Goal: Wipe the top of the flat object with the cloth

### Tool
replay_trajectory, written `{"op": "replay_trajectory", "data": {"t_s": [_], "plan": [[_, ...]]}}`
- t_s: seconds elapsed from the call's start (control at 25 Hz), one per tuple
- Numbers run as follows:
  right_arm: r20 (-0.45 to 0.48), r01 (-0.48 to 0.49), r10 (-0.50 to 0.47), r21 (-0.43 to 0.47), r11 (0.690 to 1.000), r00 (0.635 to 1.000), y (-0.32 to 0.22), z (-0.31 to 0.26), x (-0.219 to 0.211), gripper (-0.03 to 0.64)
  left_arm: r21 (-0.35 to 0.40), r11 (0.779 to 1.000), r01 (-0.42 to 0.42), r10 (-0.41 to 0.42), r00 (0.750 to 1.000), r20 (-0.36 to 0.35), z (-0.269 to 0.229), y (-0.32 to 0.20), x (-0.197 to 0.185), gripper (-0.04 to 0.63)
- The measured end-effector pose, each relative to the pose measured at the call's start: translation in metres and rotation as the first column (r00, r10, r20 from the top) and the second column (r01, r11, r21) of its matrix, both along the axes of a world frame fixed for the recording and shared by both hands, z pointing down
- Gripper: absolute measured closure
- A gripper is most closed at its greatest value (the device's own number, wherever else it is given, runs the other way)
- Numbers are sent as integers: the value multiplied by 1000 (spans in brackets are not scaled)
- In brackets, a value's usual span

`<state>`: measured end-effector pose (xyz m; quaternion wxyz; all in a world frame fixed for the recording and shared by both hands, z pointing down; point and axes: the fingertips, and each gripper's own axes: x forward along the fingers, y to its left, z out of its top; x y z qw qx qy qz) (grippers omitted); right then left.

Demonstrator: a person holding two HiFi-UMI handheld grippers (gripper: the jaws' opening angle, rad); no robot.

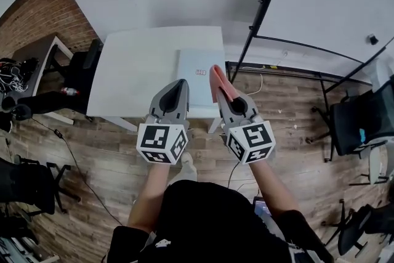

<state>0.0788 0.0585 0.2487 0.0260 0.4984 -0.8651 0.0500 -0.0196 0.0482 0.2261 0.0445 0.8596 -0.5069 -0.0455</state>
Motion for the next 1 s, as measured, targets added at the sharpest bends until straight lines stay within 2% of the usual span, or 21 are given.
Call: {"op": "replay_trajectory", "data": {"t_s": [0.36, 0.56, 0.76, 1.0], "plan": [[-24, -46, 46, -5, 999, 999, -62, -3, -33, 573, -6, 999, -52, 52, 999, -8, 1, -64, -33, 586], [-24, -83, 82, -21, 996, 996, -91, 4, -45, 573, -32, 996, -84, 83, 995, -49, 9, -95, -47, 586], [-34, -107, 105, -37, 994, 994, -108, 13, -53, 572, -44, 992, -121, 119, 992, -44, 19, -117, -50, 586], [-48, -129, 127, -58, 990, 991, -123, 26, -40, 574, -66, 986, -156, 154, 987, -36, 37, -136, -37, 586]]}}
